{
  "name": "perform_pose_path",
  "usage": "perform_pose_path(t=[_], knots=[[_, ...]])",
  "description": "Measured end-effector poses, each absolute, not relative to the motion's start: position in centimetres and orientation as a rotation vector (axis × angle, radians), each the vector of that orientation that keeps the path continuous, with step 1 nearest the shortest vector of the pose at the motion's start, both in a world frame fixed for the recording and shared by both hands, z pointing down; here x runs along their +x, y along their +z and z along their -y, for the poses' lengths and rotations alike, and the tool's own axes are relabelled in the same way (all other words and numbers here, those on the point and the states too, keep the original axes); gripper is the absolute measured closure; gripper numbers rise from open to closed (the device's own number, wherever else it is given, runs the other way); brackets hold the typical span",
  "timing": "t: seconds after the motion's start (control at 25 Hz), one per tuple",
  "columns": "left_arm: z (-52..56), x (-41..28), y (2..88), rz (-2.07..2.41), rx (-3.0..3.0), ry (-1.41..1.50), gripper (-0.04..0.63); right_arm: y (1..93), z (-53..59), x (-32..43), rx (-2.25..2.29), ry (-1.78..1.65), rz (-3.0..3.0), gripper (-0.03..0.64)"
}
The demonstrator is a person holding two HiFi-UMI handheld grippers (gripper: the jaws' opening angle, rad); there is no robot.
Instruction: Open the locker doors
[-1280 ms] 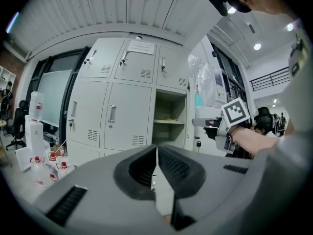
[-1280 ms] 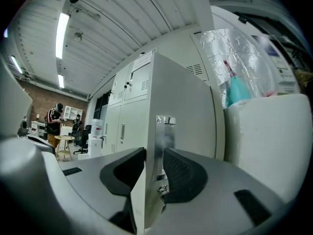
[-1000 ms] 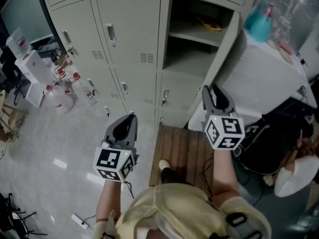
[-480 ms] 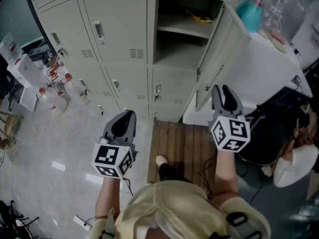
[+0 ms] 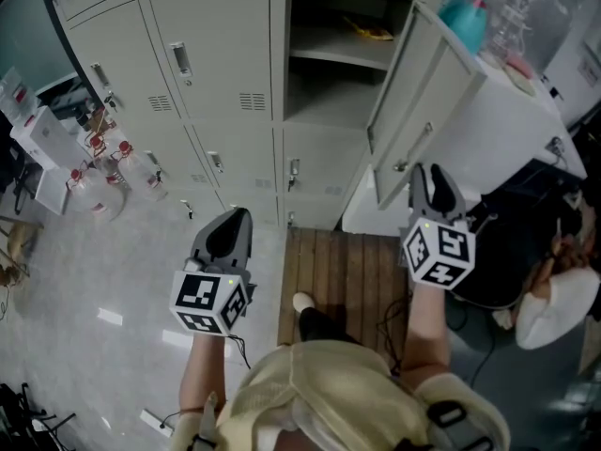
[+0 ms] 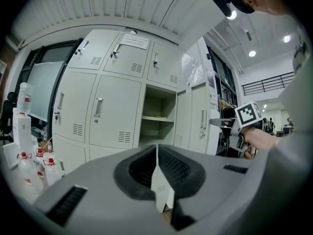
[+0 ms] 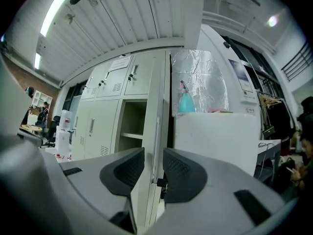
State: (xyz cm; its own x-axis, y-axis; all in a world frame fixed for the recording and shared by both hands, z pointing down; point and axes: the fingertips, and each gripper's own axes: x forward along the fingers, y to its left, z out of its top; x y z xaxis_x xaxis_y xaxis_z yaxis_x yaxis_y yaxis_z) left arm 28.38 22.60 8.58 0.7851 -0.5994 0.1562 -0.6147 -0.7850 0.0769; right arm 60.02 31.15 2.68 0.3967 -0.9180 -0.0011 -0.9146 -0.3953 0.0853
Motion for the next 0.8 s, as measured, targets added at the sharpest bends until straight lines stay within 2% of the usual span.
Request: perform_pose_path(t=[0.4, 0.8], knots=[[-22.9, 27.4, 8.5, 0.992, 2.837, 0.177, 0.592, 0.8, -31.7, 56.6, 2.518, -0.130, 1.778, 0.502], [-22.5, 24.3, 9.1, 1.079, 2.770, 0.157, 0.592, 2.7, -27.7, 48.1, 2.273, -0.067, 2.047, 0.502]])
